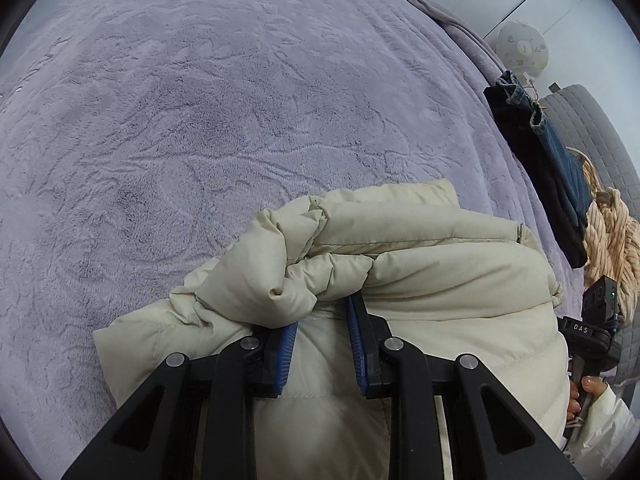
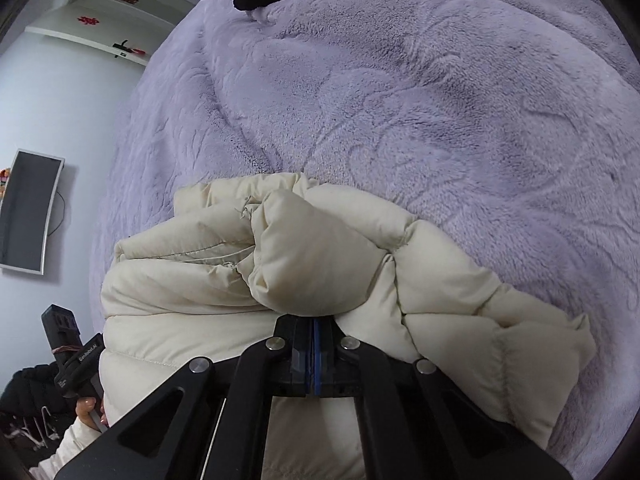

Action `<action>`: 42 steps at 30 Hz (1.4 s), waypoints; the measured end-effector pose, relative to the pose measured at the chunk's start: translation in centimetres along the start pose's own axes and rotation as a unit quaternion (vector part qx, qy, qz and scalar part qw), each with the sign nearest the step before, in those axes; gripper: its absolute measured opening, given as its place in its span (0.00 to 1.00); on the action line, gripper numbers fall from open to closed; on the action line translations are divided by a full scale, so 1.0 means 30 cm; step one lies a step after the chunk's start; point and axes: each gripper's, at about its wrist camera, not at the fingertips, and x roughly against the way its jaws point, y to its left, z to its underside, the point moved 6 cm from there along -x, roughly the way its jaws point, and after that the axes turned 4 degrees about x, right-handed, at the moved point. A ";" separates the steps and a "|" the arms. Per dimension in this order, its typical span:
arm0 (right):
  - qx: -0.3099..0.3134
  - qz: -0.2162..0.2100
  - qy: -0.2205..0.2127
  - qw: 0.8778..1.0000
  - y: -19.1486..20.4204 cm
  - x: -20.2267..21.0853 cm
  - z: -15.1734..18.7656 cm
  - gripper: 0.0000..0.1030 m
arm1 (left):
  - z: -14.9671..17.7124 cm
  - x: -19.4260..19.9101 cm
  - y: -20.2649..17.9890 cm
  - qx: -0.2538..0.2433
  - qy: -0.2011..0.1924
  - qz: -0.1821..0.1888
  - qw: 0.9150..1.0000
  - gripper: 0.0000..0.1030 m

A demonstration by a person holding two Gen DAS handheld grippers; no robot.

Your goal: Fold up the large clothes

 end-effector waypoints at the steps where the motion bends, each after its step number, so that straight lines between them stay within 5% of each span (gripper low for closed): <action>1: 0.001 0.000 -0.001 1.000 -0.002 0.002 0.003 0.00 | 0.002 0.001 0.000 -0.001 0.000 0.000 1.000 0.26; 13: 0.001 0.029 0.004 1.000 0.026 0.005 -0.008 0.00 | -0.005 0.038 -0.020 -0.003 0.006 -0.029 1.000 0.26; 22: 0.047 0.080 0.017 0.996 0.173 0.164 -0.001 0.04 | -0.015 0.268 -0.058 -0.015 -0.015 -0.056 0.998 0.26; 30: 0.078 0.060 0.013 0.995 0.392 0.273 0.148 0.04 | 0.104 0.349 -0.141 -0.045 -0.002 -0.050 0.998 0.26; 37: 0.105 0.043 0.030 0.993 0.553 0.159 0.327 0.04 | 0.257 0.244 -0.149 -0.057 0.031 -0.064 0.996 0.26; 42: 0.104 0.048 0.023 0.993 0.577 0.083 0.345 0.04 | 0.267 0.233 -0.128 -0.045 0.038 -0.064 0.996 0.26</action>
